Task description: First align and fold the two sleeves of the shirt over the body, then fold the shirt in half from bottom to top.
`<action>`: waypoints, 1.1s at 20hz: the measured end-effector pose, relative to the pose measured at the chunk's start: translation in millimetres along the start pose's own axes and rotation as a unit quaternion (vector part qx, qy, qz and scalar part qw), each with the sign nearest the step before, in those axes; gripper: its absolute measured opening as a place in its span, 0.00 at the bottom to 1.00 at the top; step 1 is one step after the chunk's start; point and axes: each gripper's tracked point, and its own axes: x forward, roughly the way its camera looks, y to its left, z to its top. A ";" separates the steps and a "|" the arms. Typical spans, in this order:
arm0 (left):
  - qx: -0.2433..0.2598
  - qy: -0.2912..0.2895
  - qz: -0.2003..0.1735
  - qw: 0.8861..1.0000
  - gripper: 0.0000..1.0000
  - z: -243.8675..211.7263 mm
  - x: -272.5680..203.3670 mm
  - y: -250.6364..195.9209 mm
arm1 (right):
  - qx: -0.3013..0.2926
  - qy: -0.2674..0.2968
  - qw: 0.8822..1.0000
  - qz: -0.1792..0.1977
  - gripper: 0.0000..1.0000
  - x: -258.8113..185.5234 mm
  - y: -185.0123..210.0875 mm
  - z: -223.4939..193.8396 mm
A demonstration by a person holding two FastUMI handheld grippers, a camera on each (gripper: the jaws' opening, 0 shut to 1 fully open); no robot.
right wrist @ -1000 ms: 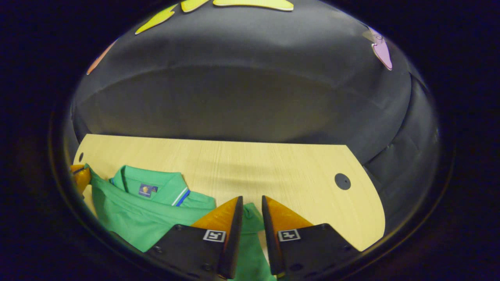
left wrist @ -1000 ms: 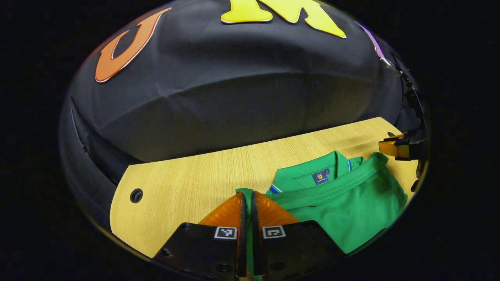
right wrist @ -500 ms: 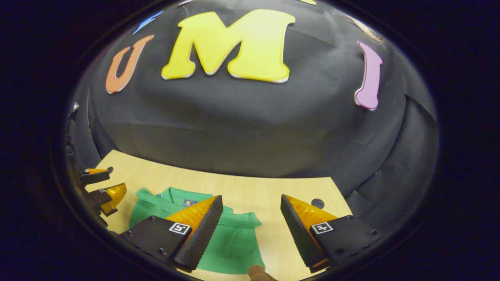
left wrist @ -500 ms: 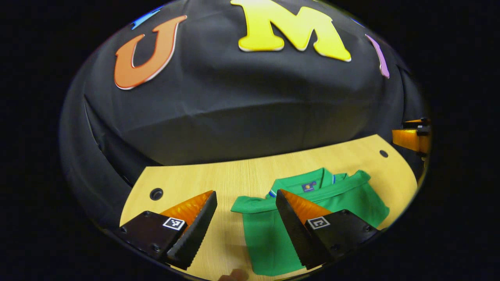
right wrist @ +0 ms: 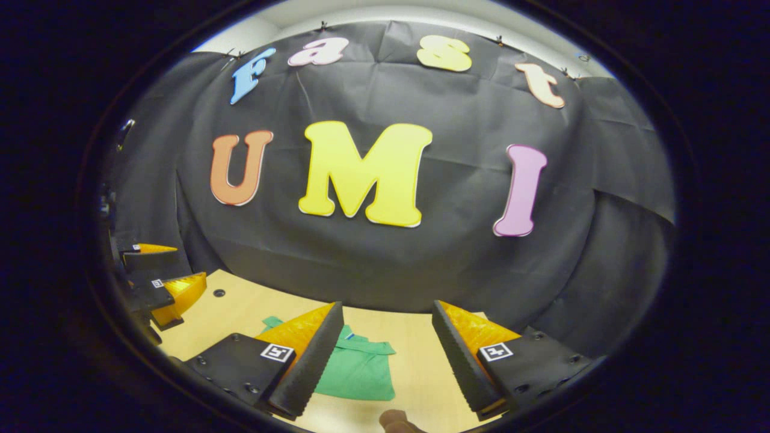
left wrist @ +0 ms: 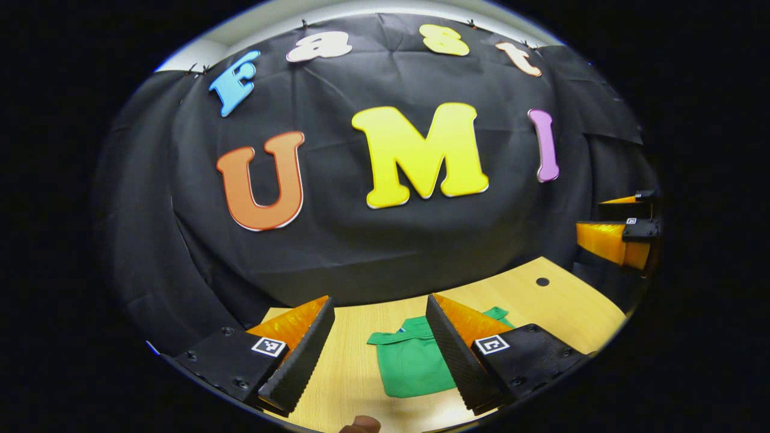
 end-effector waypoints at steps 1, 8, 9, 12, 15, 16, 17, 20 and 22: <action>-0.001 -0.012 0.000 1.000 0.98 8.4 -18.8 -5.5 | -0.003 -0.008 1.000 0.002 0.96 -19.9 -3.1 2.6; -0.011 -0.037 -0.010 0.999 0.98 18.8 -121.6 -41.4 | -0.032 -0.038 0.999 0.019 0.95 -126.5 0.5 -20.1; -0.018 -0.036 -0.011 0.999 0.98 14.3 -131.6 -44.0 | -0.029 -0.039 0.999 0.021 0.97 -137.9 2.0 -25.3; -0.067 -0.030 -0.012 0.997 0.98 1.6 -159.1 -49.0 | -0.012 -0.039 0.999 0.031 0.95 -166.4 5.6 -40.0; -0.083 -0.023 -0.017 0.996 0.98 -12.7 -179.6 -57.6 | 0.021 -0.047 0.998 0.021 0.96 -192.8 2.8 -46.6; -0.080 -0.019 -0.013 0.997 0.99 -18.5 -186.3 -56.8 | 0.017 -0.051 0.998 0.015 0.95 -198.4 1.5 -49.5; -0.080 -0.017 -0.011 0.997 0.99 -23.5 -191.2 -56.9 | 0.010 -0.055 0.998 0.010 0.95 -202.6 0.1 -52.5; -0.090 -0.024 -0.007 0.996 0.99 -27.7 -205.6 -55.7 | 0.016 -0.050 0.998 0.016 0.95 -214.2 6.3 -58.9; -0.090 -0.028 -0.005 0.996 0.99 -28.3 -210.1 -54.6 | 0.019 -0.042 0.999 0.023 0.95 -216.6 11.2 -64.3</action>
